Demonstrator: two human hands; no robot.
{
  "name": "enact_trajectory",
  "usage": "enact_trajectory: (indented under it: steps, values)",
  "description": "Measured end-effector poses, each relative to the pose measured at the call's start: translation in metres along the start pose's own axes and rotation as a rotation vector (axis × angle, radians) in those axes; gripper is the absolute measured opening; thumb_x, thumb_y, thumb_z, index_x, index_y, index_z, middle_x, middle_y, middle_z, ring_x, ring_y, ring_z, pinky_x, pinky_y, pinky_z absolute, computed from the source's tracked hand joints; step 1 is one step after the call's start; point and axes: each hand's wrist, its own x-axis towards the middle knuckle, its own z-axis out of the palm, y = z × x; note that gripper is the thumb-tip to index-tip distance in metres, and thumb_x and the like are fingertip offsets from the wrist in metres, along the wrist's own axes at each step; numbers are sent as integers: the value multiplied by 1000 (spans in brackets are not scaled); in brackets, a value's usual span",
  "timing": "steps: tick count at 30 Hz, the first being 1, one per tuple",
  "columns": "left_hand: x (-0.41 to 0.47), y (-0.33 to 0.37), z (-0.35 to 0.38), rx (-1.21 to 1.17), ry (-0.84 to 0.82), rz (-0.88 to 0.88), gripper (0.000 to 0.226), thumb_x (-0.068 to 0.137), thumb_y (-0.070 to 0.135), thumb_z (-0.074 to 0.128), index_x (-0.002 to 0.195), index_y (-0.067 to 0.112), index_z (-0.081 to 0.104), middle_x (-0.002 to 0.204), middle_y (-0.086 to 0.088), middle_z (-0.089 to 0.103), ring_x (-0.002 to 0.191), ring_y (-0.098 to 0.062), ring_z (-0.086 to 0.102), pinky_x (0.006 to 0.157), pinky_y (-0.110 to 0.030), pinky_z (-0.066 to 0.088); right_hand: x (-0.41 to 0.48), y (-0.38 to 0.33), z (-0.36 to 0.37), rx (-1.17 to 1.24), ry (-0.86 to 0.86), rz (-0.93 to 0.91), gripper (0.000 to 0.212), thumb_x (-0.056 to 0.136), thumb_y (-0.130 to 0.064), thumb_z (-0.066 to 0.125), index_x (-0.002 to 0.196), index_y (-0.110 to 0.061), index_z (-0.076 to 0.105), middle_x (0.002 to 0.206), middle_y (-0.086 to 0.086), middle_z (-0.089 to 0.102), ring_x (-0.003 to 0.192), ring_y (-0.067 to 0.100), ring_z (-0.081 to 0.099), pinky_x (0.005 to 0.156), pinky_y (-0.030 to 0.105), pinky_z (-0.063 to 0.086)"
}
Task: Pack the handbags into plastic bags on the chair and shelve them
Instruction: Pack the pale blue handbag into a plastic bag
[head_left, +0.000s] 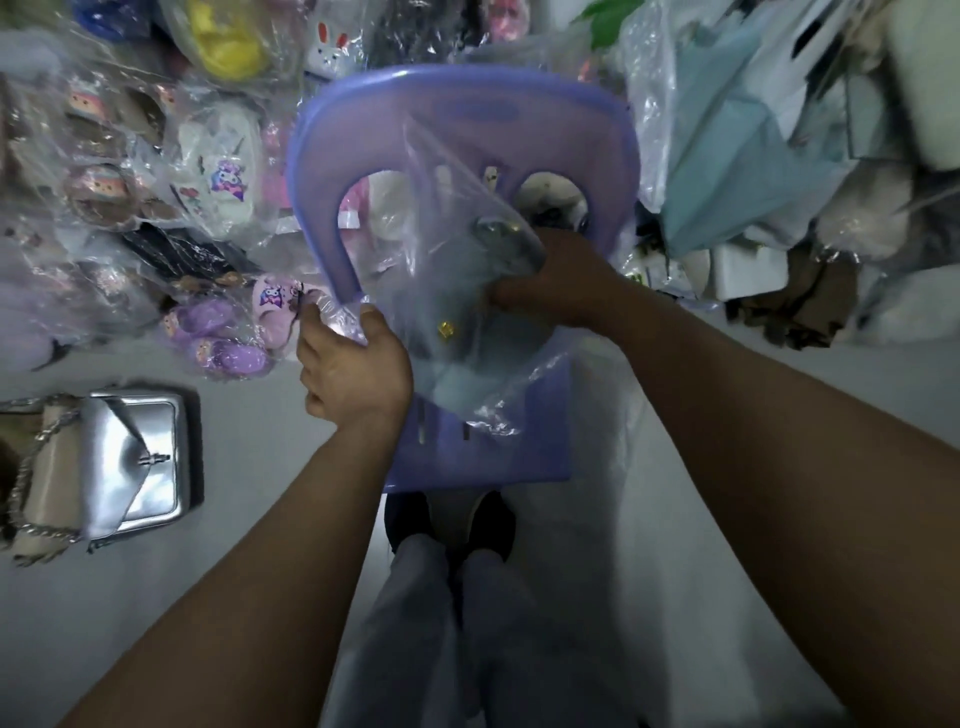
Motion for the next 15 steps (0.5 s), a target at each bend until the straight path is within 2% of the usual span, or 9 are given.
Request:
enact_trajectory:
  steps: [2,5,7,8,11,13,15]
  values:
    - [-17,14,-20,-45,-49,-101,67,96,56,47,153,25,30,157,-6,36,141,-33,36,116,-49,22,-28,-6,-26,257,47,78,50,72,-32,88,116,-15,73,109,3,76,103,18,71,94,40,57]
    - [-44,47,-59,-193,-136,-88,79,91,71,39,154,23,29,154,-8,41,139,-32,41,117,-49,26,-69,-23,-72,581,100,132,42,72,-25,89,110,-12,76,104,4,78,98,20,74,92,40,59]
    - [-63,82,-82,-361,-257,-53,83,88,79,36,151,24,36,150,-3,47,136,-27,45,117,-46,29,-98,-40,-107,685,159,164,48,66,-32,89,107,-12,77,102,7,78,96,24,74,91,39,59]
    - [-73,102,-92,-436,-342,-39,86,82,87,36,146,30,46,146,2,52,134,-24,48,116,-47,32,-115,-50,-126,735,176,174,48,66,-34,88,106,-11,77,102,8,78,96,26,74,90,39,58]
    - [-98,166,-109,-539,-501,32,85,60,102,39,119,47,66,125,10,68,121,-21,61,108,-50,43,-171,-88,-190,872,164,126,39,81,-30,77,113,-8,74,109,15,75,100,32,73,88,41,56]
    - [-125,221,-131,-583,-560,124,82,62,99,42,119,44,66,123,13,69,118,-20,63,107,-49,44,-213,-114,-235,914,205,88,45,82,-27,76,121,-6,69,115,18,73,106,36,71,93,45,56]
    - [-152,274,-150,-619,-624,228,89,61,99,43,126,41,62,130,12,65,121,-19,61,108,-49,44,-251,-138,-279,922,245,28,53,82,-30,76,127,-5,65,121,19,71,111,37,68,100,48,53]
